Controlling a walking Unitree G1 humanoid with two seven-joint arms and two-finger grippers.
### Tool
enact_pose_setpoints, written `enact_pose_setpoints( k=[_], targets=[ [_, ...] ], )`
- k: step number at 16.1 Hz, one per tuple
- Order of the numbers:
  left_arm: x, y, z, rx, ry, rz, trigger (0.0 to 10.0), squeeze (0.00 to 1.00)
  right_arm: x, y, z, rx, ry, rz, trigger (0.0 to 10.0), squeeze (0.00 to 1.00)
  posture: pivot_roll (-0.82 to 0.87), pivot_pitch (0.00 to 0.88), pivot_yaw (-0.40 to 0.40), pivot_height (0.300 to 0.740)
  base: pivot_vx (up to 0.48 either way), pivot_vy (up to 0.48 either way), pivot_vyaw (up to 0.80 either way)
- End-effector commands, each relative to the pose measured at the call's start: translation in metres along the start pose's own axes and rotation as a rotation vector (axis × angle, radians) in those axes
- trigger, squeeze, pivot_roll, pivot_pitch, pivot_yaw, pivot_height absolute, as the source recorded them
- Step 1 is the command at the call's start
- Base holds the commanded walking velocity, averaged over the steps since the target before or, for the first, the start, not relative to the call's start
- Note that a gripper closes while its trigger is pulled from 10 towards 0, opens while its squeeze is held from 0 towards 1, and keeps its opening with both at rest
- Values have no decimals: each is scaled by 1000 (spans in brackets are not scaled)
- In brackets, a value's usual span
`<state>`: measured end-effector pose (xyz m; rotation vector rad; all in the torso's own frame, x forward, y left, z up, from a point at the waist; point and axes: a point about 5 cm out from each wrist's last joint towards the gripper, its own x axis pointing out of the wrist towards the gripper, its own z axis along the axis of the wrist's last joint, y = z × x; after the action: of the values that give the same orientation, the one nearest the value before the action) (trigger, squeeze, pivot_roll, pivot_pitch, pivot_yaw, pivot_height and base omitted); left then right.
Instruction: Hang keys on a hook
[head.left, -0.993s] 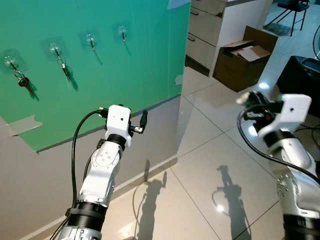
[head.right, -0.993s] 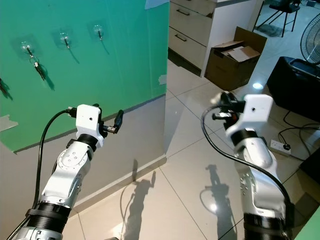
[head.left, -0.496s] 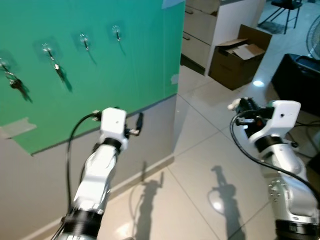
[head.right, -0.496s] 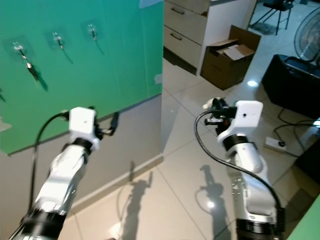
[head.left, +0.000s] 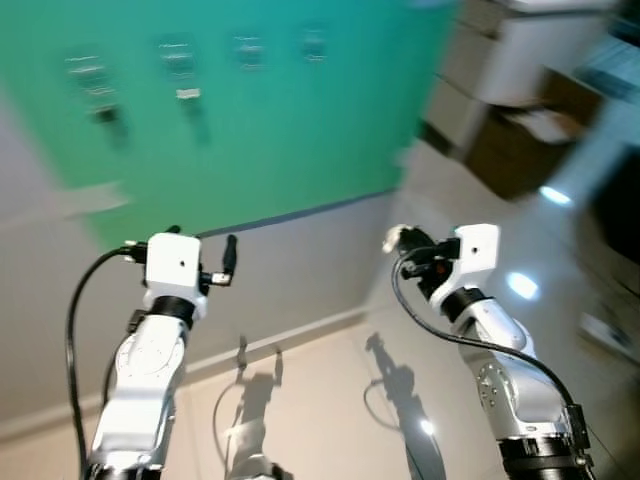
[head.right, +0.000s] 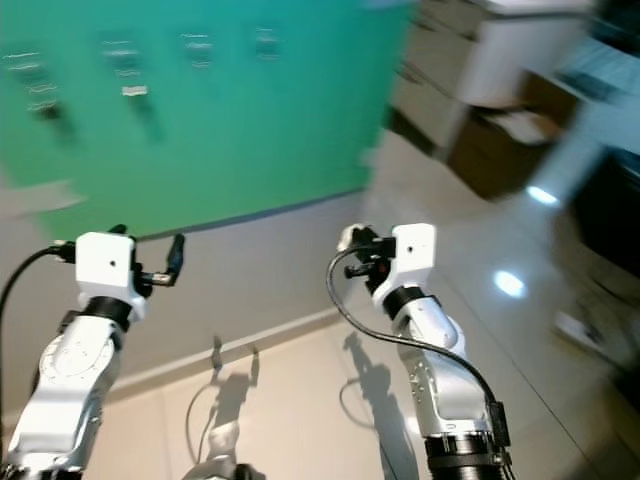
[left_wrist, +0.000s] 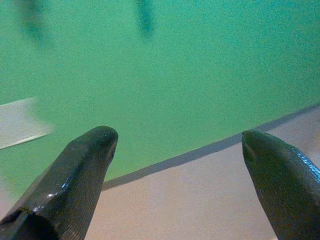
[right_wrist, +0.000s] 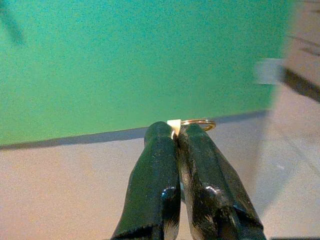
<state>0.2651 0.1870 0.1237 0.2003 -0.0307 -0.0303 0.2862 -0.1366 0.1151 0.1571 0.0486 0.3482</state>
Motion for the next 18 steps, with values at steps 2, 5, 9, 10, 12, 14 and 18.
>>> enact_pose_setpoints(
  k=[2, 5, 9, 10, 12, 14, 18],
  targets=[
    [-1, -4, 5, 15, -2, -14, 10000, 0, -3, -2, -4, -19, -1, 0, 10000, 0, 44, 47, -42, 740, 0, 0, 800],
    [7, -8, 9, -7, -1, -19, 10000, 0, -3, -6, -6, -1, -9, -78, 10000, 0, 17, 32, -18, 740, 0, 0, 800],
    [13, -24, 11, -49, -26, -100, 10000, 0, -3, -21, 2, -59, -28, -197, 10000, 0, -26, 7, -10, 740, 0, 0, 400],
    [15, -27, 10, -72, -20, -99, 10000, 0, -4, -22, -1, -52, -24, -202, 10000, 0, -29, 6, -13, 740, 292, 0, 0],
    [17, -29, 11, -70, -25, -107, 10000, 0, -6, -22, -1, -38, -27, -211, 10000, 0, -36, 0, -11, 740, 294, 0, 0],
    [20, -27, 9, -65, -18, -109, 10000, 0, -7, -24, -6, -29, -5, -238, 10000, 0, -34, 0, -5, 740, 349, 0, 0],
    [22, -24, 10, -51, -25, -113, 10000, 0, -4, -18, -7, -35, -6, -219, 10000, 0, -23, 0, -2, 740, 382, 0, 0]
  ],
)
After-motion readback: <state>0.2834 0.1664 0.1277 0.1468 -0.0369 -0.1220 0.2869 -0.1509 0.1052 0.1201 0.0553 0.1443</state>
